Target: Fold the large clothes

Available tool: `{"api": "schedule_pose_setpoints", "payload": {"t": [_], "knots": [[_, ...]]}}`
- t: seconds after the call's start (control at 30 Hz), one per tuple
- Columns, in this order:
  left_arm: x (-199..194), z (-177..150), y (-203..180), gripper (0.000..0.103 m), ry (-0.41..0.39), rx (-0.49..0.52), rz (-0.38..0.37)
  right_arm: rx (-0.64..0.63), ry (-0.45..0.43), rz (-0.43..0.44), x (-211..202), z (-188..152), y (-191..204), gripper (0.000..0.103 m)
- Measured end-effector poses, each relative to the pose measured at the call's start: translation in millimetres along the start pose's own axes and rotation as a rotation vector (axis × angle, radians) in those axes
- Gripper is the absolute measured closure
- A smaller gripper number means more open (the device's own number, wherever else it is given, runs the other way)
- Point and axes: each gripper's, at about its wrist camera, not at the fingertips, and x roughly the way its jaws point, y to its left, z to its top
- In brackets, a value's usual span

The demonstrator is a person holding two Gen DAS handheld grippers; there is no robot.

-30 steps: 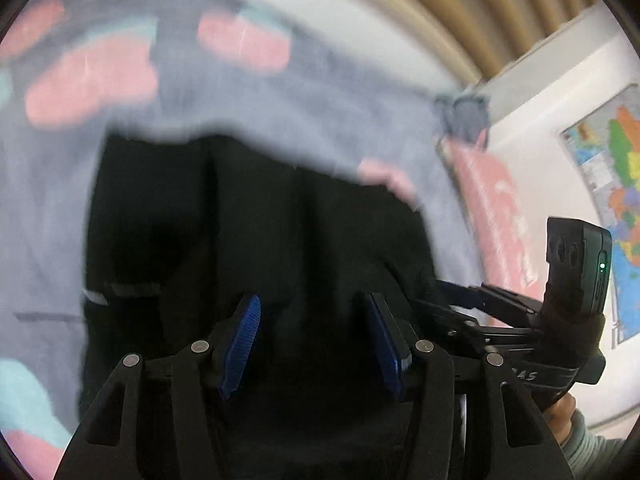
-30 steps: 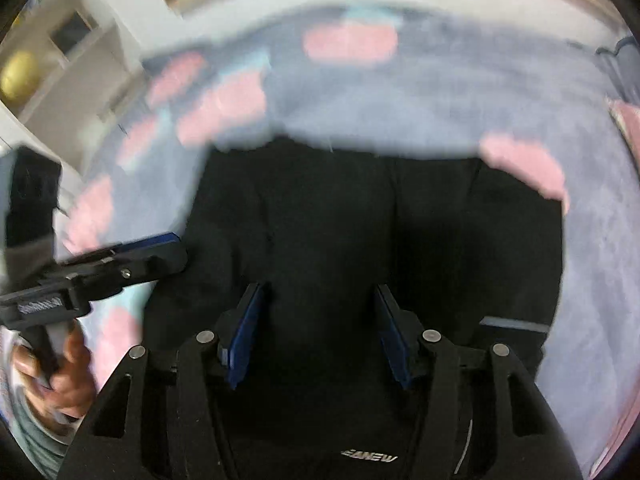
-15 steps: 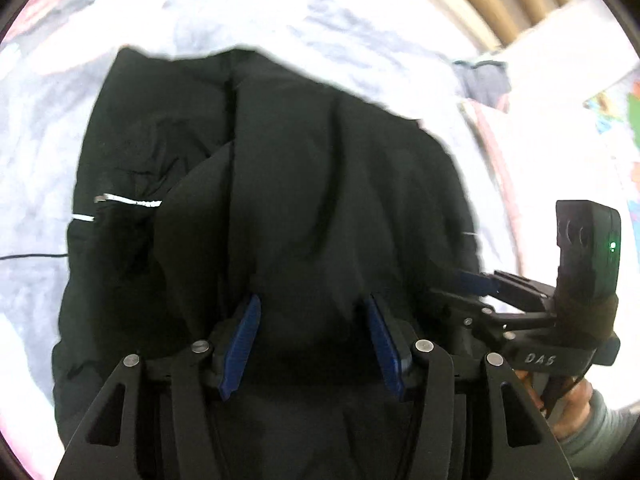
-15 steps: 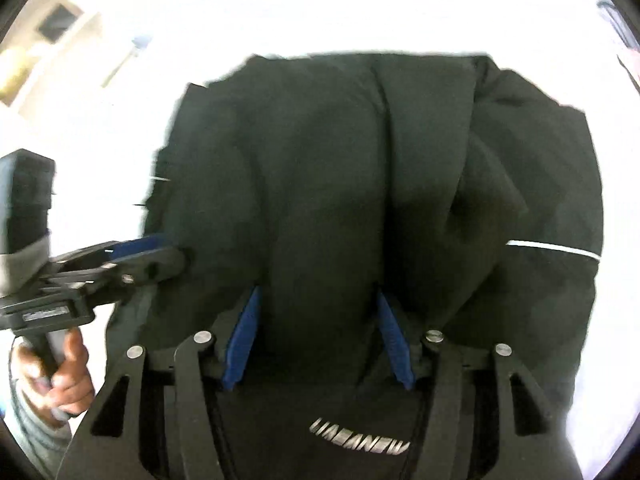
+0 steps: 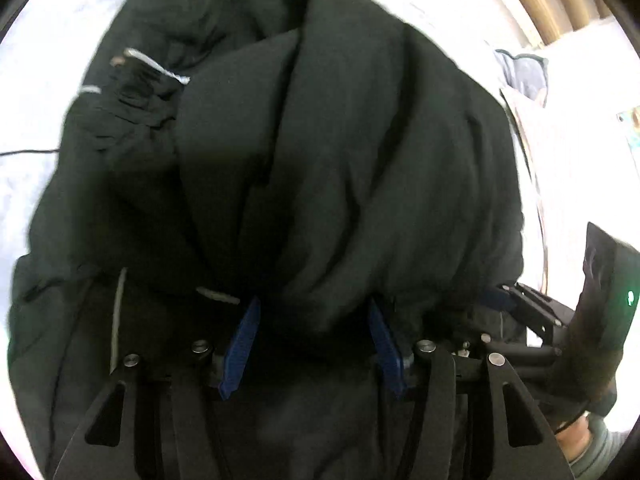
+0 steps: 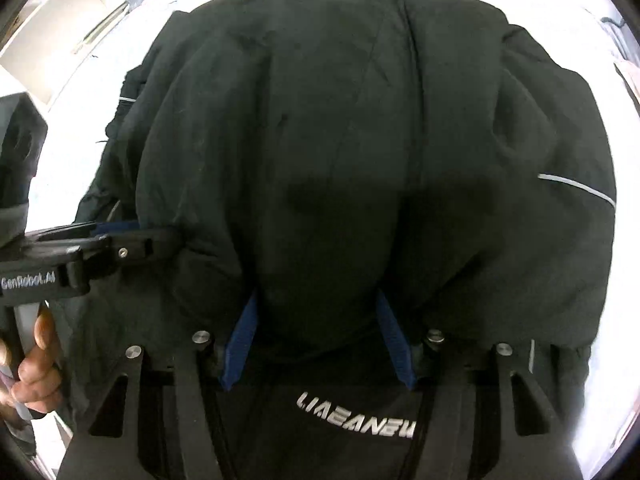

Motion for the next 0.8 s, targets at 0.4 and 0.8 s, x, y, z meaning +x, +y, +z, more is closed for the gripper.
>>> {"api": "schedule_pose_setpoints", "payload": {"t": [0.4,0.8], "knots": [[-148,-110,37,0.046,-0.182,-0.105,0.015,0.119,-0.077,0.049,-97,-97,-33,0.041],[-223,-191,147,0.046,-0.260,-0.389,0.043,0.354,-0.067,0.034,-123,-166,-84,0.041]]}}
